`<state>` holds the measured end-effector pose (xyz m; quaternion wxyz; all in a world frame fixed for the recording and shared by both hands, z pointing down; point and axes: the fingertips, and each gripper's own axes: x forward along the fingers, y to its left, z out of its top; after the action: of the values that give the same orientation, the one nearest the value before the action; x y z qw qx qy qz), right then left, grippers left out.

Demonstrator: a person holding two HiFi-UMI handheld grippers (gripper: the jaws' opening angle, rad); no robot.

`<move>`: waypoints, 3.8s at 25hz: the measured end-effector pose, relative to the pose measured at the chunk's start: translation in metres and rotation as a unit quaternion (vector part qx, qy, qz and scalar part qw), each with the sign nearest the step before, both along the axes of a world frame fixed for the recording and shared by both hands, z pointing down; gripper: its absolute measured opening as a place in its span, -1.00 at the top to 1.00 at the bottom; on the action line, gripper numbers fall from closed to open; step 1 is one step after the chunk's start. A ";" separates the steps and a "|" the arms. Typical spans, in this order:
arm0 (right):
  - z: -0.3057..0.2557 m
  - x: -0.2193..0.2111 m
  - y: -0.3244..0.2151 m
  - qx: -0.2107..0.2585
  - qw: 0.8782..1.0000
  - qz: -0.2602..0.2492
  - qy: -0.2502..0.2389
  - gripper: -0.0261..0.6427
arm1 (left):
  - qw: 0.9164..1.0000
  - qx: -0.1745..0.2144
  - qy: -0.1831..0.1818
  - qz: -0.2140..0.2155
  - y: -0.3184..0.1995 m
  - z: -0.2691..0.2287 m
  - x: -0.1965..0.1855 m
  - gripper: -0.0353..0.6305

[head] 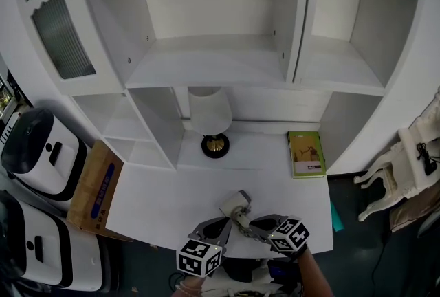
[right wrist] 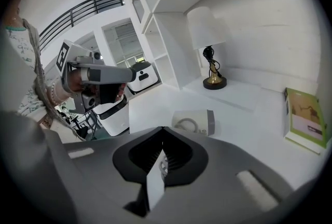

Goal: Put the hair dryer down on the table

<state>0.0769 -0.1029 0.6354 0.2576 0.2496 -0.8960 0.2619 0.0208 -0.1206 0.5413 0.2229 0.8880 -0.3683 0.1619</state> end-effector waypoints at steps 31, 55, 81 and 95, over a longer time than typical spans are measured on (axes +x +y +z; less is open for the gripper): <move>-0.099 -0.006 -0.009 0.052 0.985 0.066 -0.151 0.83 | 1.000 0.017 0.021 -0.003 0.000 -0.010 0.012 0.89; -0.147 0.017 -0.015 0.082 0.962 0.153 -0.211 0.84 | 0.998 0.046 0.043 0.007 -0.002 -0.038 0.014 0.89; -0.206 0.022 -0.017 0.167 0.958 0.167 -0.160 0.84 | 0.991 0.106 0.074 0.038 -0.003 -0.105 0.033 0.89; -0.222 0.007 -0.020 0.200 0.958 0.160 -0.126 0.84 | 0.985 0.139 0.097 0.030 -0.005 -0.140 0.025 0.89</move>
<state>0.0836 -0.1226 0.4135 0.0417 0.4011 -0.9036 0.1445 0.0461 -0.1252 0.4013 0.1266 0.9323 -0.3375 0.0289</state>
